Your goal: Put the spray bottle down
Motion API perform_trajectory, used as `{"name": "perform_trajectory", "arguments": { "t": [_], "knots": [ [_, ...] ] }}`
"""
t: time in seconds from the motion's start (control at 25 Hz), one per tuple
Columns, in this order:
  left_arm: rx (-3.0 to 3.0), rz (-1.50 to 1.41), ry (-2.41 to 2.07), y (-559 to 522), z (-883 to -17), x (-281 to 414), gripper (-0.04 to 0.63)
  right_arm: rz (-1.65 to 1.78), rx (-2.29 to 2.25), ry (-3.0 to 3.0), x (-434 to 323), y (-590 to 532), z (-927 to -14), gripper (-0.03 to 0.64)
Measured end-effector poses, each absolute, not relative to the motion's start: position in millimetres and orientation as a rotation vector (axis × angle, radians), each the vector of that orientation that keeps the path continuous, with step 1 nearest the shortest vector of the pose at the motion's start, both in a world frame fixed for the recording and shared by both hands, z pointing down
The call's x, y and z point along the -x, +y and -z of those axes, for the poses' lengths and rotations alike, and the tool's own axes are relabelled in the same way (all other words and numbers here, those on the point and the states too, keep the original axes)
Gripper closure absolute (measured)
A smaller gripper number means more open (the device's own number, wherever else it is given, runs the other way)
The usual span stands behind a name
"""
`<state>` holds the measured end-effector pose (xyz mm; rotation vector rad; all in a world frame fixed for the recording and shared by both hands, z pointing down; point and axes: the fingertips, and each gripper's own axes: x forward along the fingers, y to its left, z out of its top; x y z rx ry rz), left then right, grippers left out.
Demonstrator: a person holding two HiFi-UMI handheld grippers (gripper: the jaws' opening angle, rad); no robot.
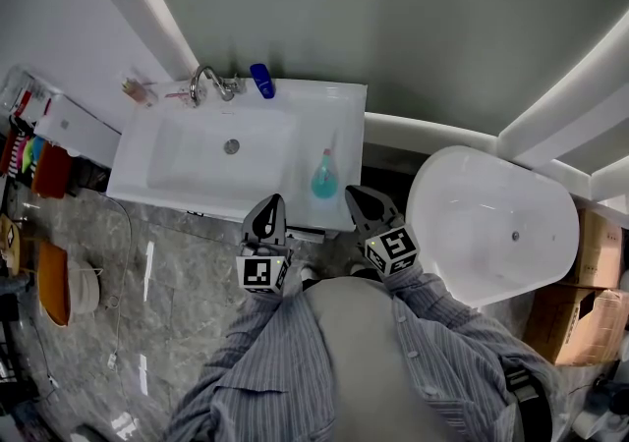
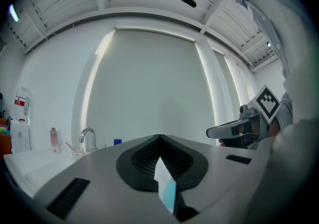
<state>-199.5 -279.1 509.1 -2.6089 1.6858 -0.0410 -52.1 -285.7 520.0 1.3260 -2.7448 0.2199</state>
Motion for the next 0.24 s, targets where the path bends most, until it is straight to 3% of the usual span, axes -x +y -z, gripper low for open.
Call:
{"name": "perform_trajectory", "arguments": {
  "t": [0.24],
  "knots": [
    [2.633,0.041,1.671,-278.7,-512.8,197.2,0.594,-0.212,-1.334,-2.739,52.8,-286.0,-521.3,0.603]
  ]
}}
